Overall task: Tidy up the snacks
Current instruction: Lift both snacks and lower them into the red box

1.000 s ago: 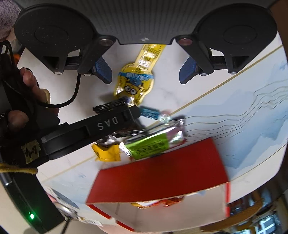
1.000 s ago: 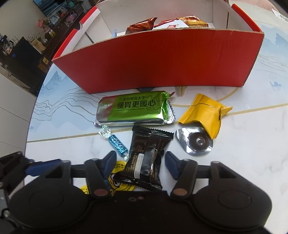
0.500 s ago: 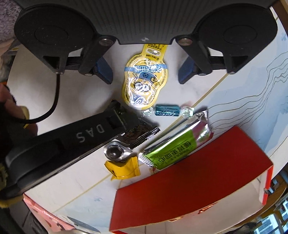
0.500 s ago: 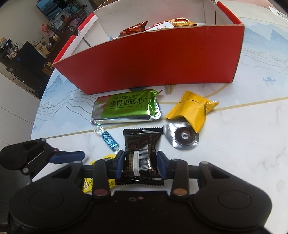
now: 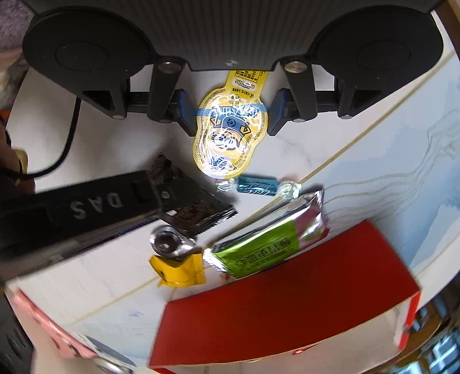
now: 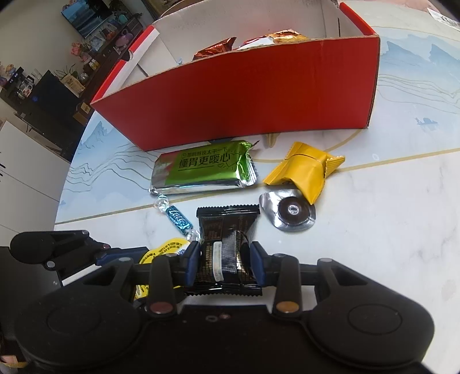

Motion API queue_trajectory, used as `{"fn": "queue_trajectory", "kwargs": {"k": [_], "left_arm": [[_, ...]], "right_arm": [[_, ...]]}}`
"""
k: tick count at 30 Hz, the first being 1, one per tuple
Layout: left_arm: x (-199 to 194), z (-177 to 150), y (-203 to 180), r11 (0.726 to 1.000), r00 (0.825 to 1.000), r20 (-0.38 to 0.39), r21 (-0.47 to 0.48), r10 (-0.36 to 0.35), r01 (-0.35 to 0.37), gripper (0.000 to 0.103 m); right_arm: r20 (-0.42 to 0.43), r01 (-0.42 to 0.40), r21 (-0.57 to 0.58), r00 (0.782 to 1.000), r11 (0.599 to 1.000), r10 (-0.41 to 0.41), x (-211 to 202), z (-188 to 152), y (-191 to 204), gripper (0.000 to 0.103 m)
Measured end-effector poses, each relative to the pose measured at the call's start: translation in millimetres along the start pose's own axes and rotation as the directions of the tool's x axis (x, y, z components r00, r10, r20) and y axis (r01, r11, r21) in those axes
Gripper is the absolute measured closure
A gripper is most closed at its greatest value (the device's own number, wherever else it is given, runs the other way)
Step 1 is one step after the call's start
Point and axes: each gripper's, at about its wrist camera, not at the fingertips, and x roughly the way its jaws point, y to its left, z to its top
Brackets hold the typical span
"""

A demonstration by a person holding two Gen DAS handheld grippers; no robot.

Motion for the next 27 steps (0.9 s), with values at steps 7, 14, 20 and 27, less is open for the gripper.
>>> {"fn": "queue_trajectory", "kwargs": {"k": [7, 14, 20, 27], "left_arm": [[-13, -10, 19, 0.986, 0.999, 0.017, -0.164, -0.031, 0.034, 0.051], [-37, -14, 31, 0.965, 0.997, 0.073, -0.259, -0.026, 0.044, 0.051], [-66, -6, 39, 0.952, 0.992, 0.121, -0.301, -0.015, 0.051, 0.051], [-102, 16, 48, 0.941, 0.980, 0.198, -0.334, 0.014, 0.054, 0.051]], "right_arm": [[0.020, -0.020, 0.003, 1.000, 1.000, 0.020, -14, -4, 4, 0.066], [0.059, -0.034, -0.003, 0.998, 0.999, 0.034, -36, -7, 10, 0.066], [0.119, -0.034, -0.015, 0.992, 0.999, 0.036, -58, 1, 17, 0.066], [0.215, -0.016, -0.056, 0.976, 0.998, 0.028, -87, 22, 24, 0.066]]}}
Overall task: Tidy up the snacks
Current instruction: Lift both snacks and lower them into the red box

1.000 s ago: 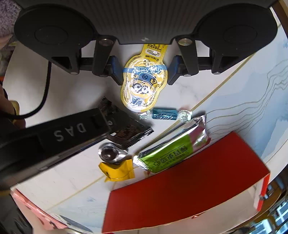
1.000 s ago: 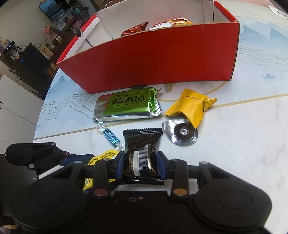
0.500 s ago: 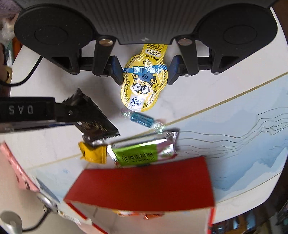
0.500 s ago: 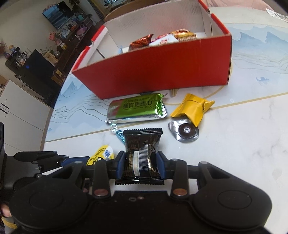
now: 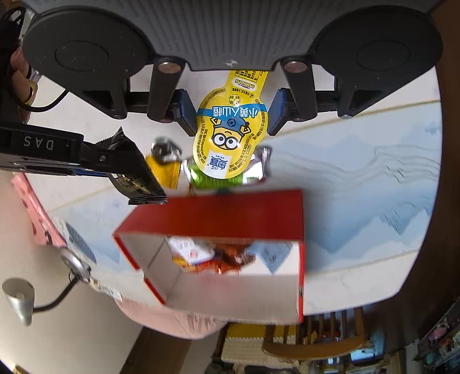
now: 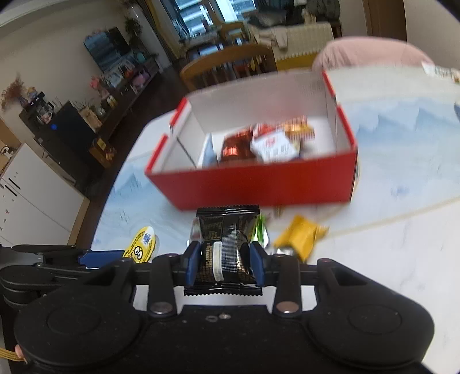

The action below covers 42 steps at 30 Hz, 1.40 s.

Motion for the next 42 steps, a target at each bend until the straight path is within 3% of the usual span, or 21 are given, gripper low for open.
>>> {"fn": "queue_trajectory", "kwargs": {"k": [13, 20, 31, 42], "left_arm": [[-23, 69, -22, 0.999, 0.992, 0.125, 0.033, 0.032, -0.036, 0.051], [-13, 107, -31, 0.996, 0.988, 0.141, 0.051, 0.062, -0.070, 0.051], [29, 160, -28, 0.990, 0.985, 0.117, 0.047, 0.127, -0.133, 0.051], [78, 187, -23, 0.981, 0.982, 0.059, 0.055, 0.182, -0.185, 0.051]], "right_arm": [[0.108, 0.033, -0.067, 0.994, 0.997, -0.026, -15, 60, -1, 0.066], [0.142, 0.060, -0.090, 0.989, 0.994, -0.047, -6, 92, -8, 0.066], [0.104, 0.092, -0.107, 0.991, 0.990, -0.081, 34, 134, -24, 0.066], [0.028, 0.122, -0.171, 0.992, 0.978, -0.119, 83, 149, -33, 0.066]]}}
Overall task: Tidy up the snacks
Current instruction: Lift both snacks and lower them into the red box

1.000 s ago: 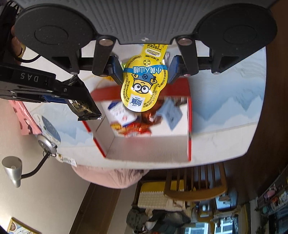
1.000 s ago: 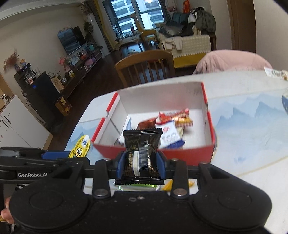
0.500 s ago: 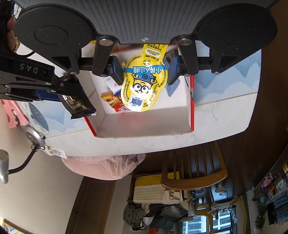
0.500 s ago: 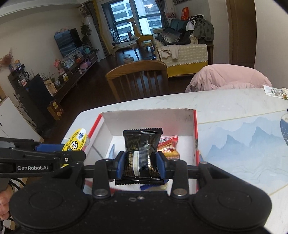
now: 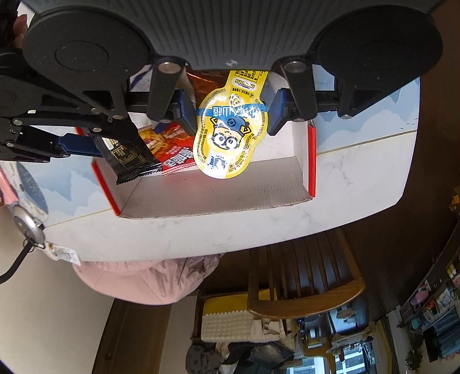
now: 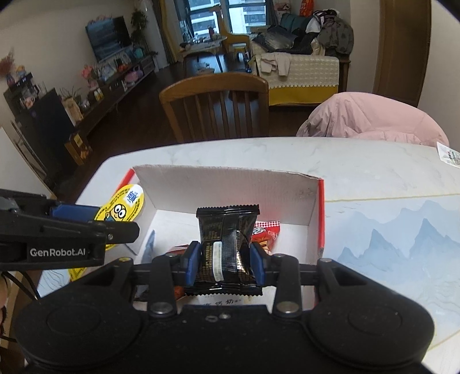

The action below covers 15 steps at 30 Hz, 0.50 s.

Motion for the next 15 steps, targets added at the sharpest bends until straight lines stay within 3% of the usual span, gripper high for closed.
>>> {"fn": "queue_trajectory", "kwargs": {"k": [15], "left_arm": [[64, 1, -4, 0.999, 0.987, -0.157, 0.045, 0.035, -0.029, 0.051]], "right_arm": [[-0.118, 0.015, -0.041, 0.993, 0.999, -0.020, 50, 0, 1, 0.066]]}}
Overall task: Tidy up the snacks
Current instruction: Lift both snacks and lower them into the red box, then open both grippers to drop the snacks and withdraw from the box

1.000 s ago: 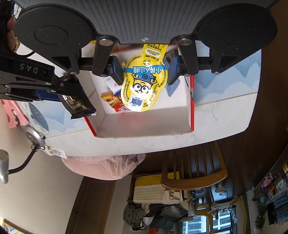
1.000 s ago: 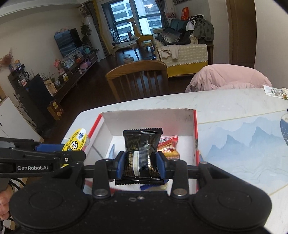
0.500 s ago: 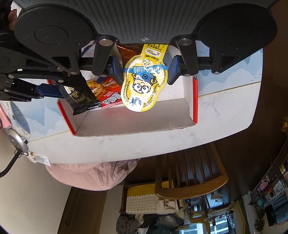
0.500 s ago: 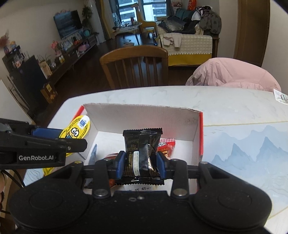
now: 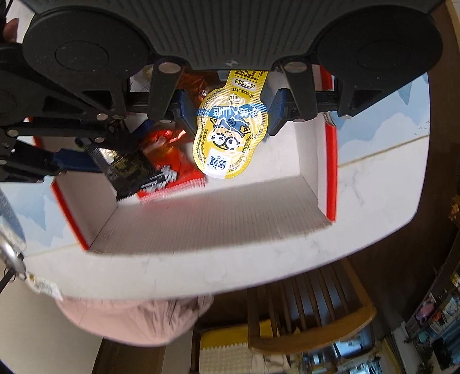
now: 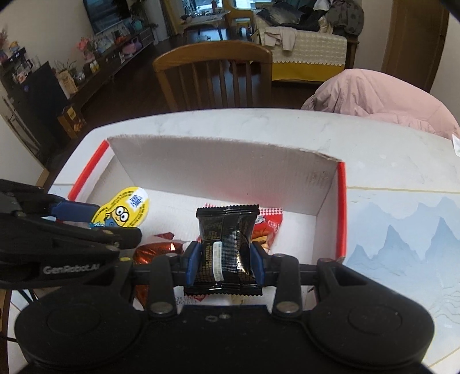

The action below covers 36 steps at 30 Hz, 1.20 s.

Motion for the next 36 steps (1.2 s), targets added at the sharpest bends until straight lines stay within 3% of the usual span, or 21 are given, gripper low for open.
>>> {"fn": "queue_trajectory", "kwargs": {"k": [5, 13, 23, 36], "left_arm": [[16, -6, 3, 1.000, 0.998, -0.053, 0.006, 0.016, -0.016, 0.051], [15, -7, 9, 1.000, 0.999, -0.051, -0.020, -0.003, 0.002, 0.051], [-15, -12, 13, 0.999, 0.999, 0.015, -0.035, -0.036, 0.036, 0.046], [-82, -38, 9, 0.999, 0.987, 0.160, -0.021, -0.028, 0.032, 0.044]], "right_arm": [[-0.029, 0.001, -0.019, 1.000, 1.000, -0.002, 8, -2, 0, 0.066], [-0.038, 0.001, -0.013, 0.999, 1.000, -0.001, 10, 1, 0, 0.066], [-0.018, -0.002, -0.023, 1.000, 1.000, 0.002, -10, -1, 7, 0.065], [0.060, -0.051, -0.024, 0.997, 0.998, 0.052, -74, -12, 20, 0.062]]}}
